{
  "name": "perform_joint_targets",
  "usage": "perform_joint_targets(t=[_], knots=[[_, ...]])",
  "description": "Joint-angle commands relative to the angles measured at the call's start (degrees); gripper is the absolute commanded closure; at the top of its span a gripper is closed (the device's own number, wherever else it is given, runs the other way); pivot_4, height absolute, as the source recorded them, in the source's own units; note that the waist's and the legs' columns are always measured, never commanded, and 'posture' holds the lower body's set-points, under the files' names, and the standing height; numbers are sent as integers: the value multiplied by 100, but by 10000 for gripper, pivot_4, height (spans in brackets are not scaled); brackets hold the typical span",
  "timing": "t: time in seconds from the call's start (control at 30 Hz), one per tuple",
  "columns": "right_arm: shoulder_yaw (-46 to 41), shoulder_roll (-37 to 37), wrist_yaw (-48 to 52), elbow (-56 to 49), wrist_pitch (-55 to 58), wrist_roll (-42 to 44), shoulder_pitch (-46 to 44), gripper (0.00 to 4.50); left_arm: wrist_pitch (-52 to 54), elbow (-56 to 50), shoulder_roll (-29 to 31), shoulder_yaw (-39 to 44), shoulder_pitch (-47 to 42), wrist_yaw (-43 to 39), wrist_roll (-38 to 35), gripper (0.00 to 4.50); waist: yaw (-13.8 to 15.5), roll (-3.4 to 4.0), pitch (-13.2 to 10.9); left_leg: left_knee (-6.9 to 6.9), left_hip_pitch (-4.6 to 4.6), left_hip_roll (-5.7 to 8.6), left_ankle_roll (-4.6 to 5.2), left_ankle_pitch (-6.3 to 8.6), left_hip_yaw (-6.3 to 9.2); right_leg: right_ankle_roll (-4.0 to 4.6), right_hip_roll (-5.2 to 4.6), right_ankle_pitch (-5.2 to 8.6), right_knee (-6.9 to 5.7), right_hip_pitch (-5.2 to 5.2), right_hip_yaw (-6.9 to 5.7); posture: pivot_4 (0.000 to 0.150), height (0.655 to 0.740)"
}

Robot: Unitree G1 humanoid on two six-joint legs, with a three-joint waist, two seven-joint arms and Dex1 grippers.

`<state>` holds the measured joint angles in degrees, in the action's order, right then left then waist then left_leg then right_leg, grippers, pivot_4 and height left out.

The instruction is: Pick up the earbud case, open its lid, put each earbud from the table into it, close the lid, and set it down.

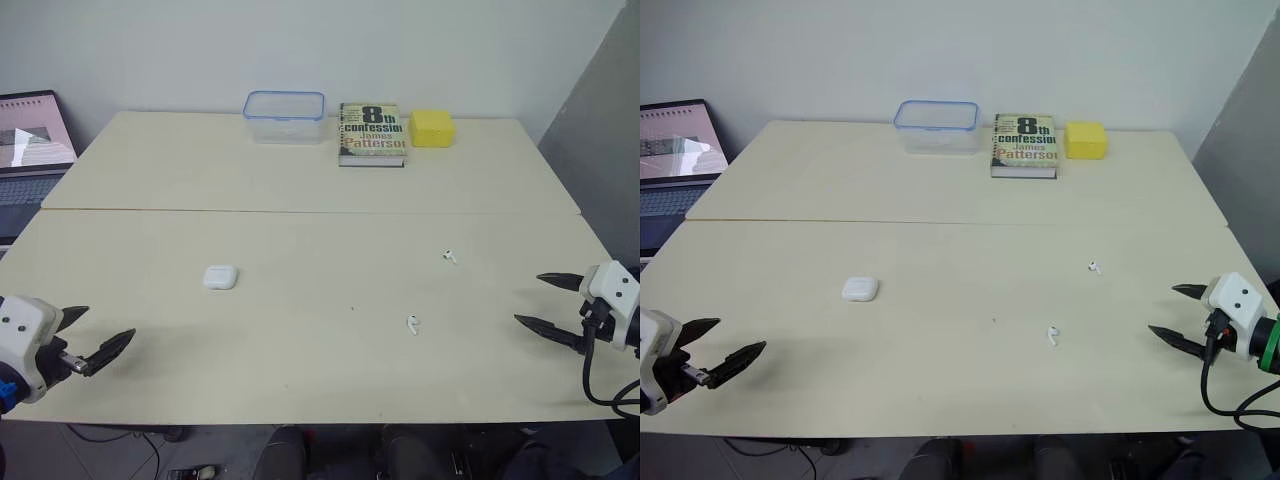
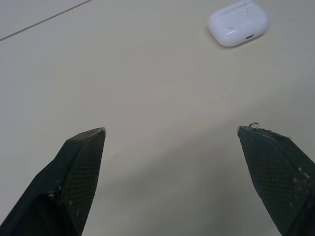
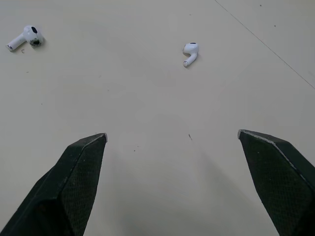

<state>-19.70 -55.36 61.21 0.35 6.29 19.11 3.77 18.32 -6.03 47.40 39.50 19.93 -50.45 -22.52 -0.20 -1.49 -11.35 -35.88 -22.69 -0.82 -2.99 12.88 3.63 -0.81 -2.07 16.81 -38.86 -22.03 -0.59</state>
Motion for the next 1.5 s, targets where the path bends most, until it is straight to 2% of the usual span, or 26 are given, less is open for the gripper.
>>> perform_joint_targets(t=[0.03, 0.47, 0.63, 0.97, 1.27, 1.5], knots=[[-276, 9, -9, 27, -107, 70, 24, 272, -166, 120, 92, -1, -162, -58, -19, 0, 0, 0, 0, 0, 0, 0, 0, 0, 0, 0, 0, 0, 0, 0, 0, 1500, 7400], [-235, 76, 60, 124, -167, 101, -145, 272, -657, 957, 194, -56, -762, -768, -224, 0, 0, -1, 1, -6, 6, 0, 0, 0, -23, -10, 3, -7, -5, -3, 4, 1500, 7400], [-271, 68, 84, 88, -139, 122, -149, 272, -715, 1006, 164, -75, -751, -756, -185, 0, -1, -1, 1, -6, 7, -1, 1, 0, -26, -10, 2, -8, -6, -3, 5, 1500, 7400], [-379, 16, 142, -23, 75, 265, -110, 272, -269, 728, 13, -38, -694, -705, -633, 0, -1, -1, 1, -8, 8, -2, 1, 0, -26, -11, 2, -9, -8, -3, 6, 1500, 7400], [-124, -55, 187, -848, 407, 534, -545, 272, 622, -786, -992, -618, -856, 757, -797, 0, -4, -2, 2, -17, 10, -3, 1, 0, -31, -31, 2, -23, -10, 0, 15, 1500, 7400], [332, -141, 210, -1957, 1541, 1273, -1327, 272, 881, -962, -1983, -1357, -1459, 2353, -315, 0, 10, -6, 7, -24, 15, 1, 1, -1, -28, -36, 9, -30, -11, 7, 15, 1500, 7400]])
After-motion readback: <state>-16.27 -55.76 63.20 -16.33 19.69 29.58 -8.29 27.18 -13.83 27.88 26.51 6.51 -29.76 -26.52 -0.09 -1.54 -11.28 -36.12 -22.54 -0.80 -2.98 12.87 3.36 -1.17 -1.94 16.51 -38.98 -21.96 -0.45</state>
